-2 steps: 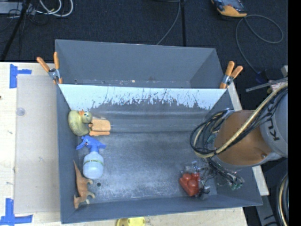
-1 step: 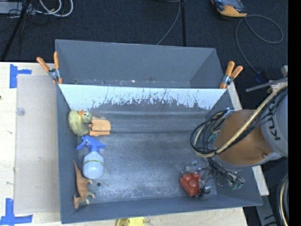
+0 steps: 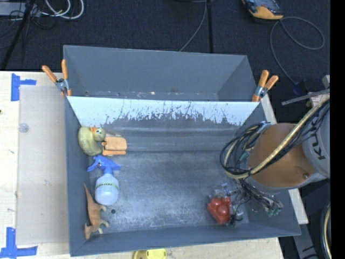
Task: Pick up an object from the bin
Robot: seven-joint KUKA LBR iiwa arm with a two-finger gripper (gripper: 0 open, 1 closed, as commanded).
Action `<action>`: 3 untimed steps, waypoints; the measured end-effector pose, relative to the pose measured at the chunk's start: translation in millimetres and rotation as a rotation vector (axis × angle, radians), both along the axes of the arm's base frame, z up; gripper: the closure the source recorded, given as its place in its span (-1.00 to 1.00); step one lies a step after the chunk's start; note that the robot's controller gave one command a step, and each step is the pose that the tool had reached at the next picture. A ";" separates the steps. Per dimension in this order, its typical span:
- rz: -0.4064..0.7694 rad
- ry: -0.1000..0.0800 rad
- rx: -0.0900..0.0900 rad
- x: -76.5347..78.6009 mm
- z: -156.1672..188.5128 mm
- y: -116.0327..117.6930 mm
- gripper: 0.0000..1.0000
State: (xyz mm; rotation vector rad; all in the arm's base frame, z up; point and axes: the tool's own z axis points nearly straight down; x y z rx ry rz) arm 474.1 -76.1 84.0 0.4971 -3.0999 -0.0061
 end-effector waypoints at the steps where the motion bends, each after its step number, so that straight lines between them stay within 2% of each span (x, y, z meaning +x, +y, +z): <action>1: 0.000 -0.002 0.000 0.6 8.0 -0.1 1.00; 3: 0.001 0.002 0.000 -0.2 22.3 0.4 1.00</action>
Offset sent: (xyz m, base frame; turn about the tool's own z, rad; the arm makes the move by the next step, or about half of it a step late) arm -0.0001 0.0001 0.0079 0.0000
